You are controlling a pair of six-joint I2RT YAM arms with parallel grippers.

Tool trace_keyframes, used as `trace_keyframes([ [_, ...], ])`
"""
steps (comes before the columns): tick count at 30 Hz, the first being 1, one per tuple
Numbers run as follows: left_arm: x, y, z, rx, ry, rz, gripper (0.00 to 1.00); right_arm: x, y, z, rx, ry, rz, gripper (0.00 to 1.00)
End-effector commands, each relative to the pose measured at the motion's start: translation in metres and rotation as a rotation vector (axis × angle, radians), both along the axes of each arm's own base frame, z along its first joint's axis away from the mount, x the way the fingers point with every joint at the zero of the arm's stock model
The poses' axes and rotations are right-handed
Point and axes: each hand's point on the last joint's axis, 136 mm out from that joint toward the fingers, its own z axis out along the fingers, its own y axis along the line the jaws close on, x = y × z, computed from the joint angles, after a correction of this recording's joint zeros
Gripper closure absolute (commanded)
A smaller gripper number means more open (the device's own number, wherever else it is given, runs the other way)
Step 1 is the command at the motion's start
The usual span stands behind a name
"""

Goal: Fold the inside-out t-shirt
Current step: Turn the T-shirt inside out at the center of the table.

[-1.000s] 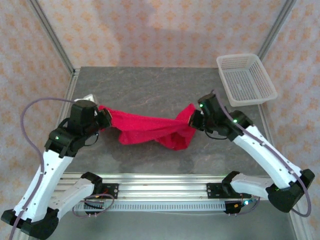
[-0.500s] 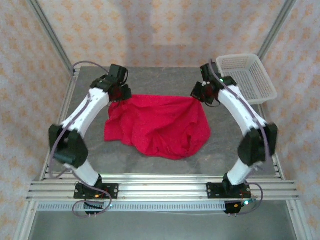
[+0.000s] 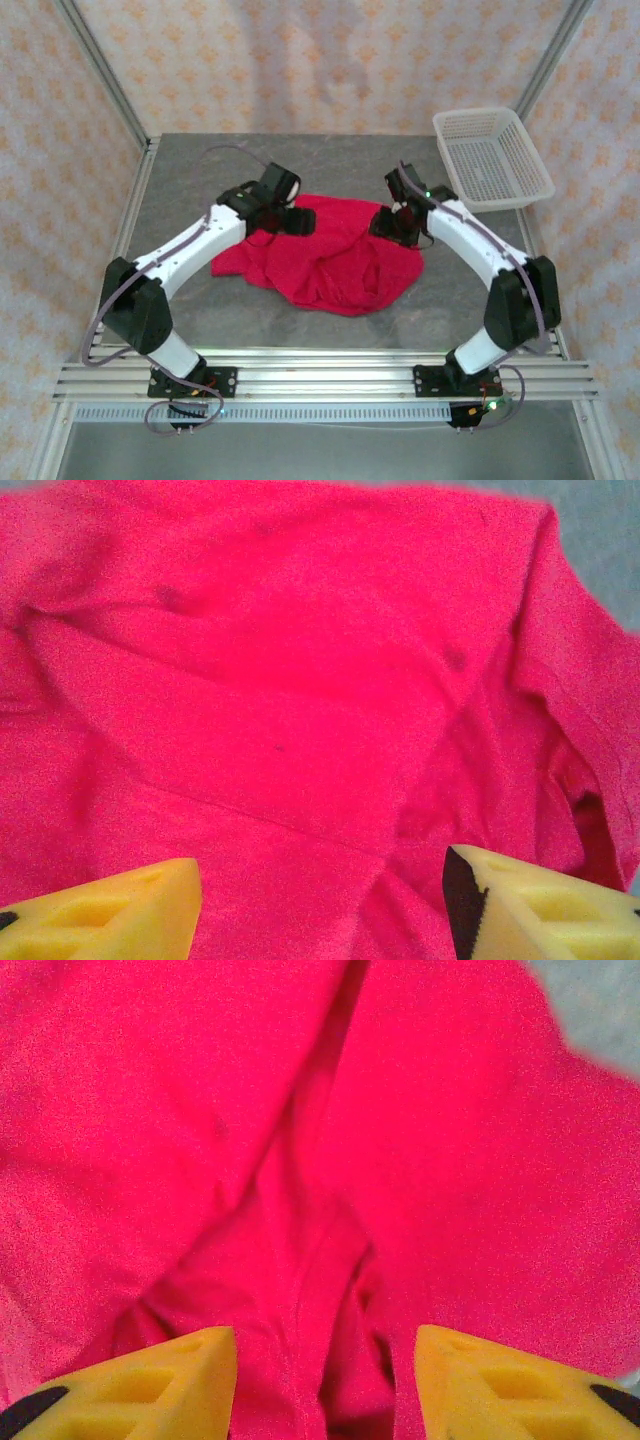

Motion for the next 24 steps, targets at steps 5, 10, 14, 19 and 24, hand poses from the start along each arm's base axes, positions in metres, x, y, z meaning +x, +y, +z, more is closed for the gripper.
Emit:
trace_keyframes([
  [5, -0.009, -0.022, -0.066, 0.209, 0.082, -0.184, 0.32, -0.035, 0.011, -0.018, 0.074, 0.009, -0.048, 0.65],
  [10, -0.008, -0.024, -0.102, 0.338, 0.143, -0.224, 0.36, -0.053, 0.029, -0.026, 0.079, 0.031, 0.006, 0.60],
  [14, -0.005, -0.019, -0.109, 0.397, 0.174, -0.227, 0.78, -0.063, 0.043, -0.045, 0.074, 0.068, 0.035, 0.52],
  [19, 0.013, -0.021, -0.063, 0.362, 0.078, -0.160, 1.00, -0.053, 0.064, -0.073, 0.071, 0.097, 0.042, 0.50],
  [24, 0.027, -0.017, -0.003, 0.258, -0.007, -0.083, 1.00, -0.035, 0.079, -0.094, 0.061, 0.111, 0.032, 0.56],
])
